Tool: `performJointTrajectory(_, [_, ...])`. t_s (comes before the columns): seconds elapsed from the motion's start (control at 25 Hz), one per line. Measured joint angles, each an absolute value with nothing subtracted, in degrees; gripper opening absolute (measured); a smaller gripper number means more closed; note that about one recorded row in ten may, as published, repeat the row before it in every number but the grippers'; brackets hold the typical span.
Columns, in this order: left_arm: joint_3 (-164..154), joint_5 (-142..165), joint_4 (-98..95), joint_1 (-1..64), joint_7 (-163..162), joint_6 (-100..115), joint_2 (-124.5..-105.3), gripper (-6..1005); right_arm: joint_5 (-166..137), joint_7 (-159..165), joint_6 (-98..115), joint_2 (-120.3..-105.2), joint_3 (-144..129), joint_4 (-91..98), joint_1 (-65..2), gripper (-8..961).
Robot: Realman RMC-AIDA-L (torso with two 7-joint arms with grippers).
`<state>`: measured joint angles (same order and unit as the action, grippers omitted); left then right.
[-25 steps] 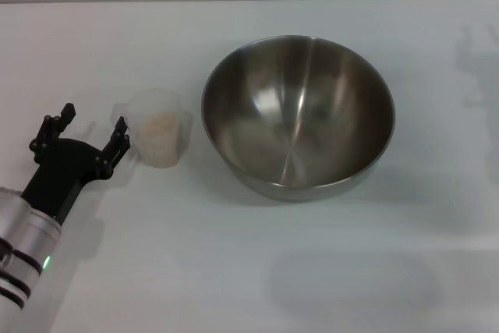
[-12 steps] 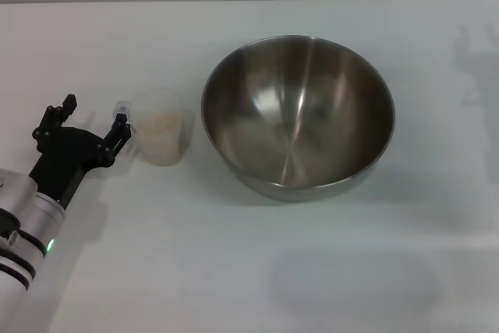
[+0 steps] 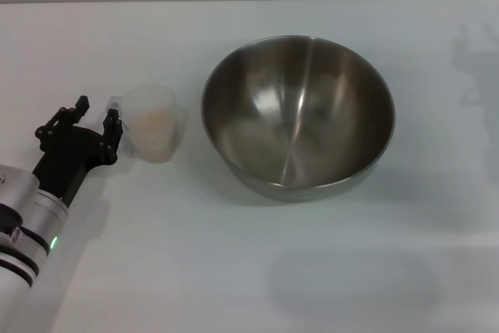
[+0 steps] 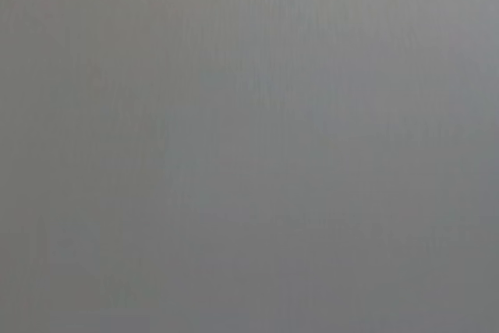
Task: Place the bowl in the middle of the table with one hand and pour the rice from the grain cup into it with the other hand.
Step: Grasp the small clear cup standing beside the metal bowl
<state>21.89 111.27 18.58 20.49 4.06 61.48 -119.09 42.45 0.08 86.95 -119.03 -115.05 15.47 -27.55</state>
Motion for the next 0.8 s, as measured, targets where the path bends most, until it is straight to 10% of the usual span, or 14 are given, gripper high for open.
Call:
performJointTrajectory(0.44, [22.35,111.26,20.26,21.51,4.14,60.09,-119.16,126,42.45,0.08,86.92,-118.92,-114.95,15.46,-27.89,390])
performJointTrajectory(0.8, [25.43,111.39,21.48,23.98,11.22,65.9,-119.18,24,42.45,0.06,86.92,-118.83,-114.9,15.29,-28.22,390])
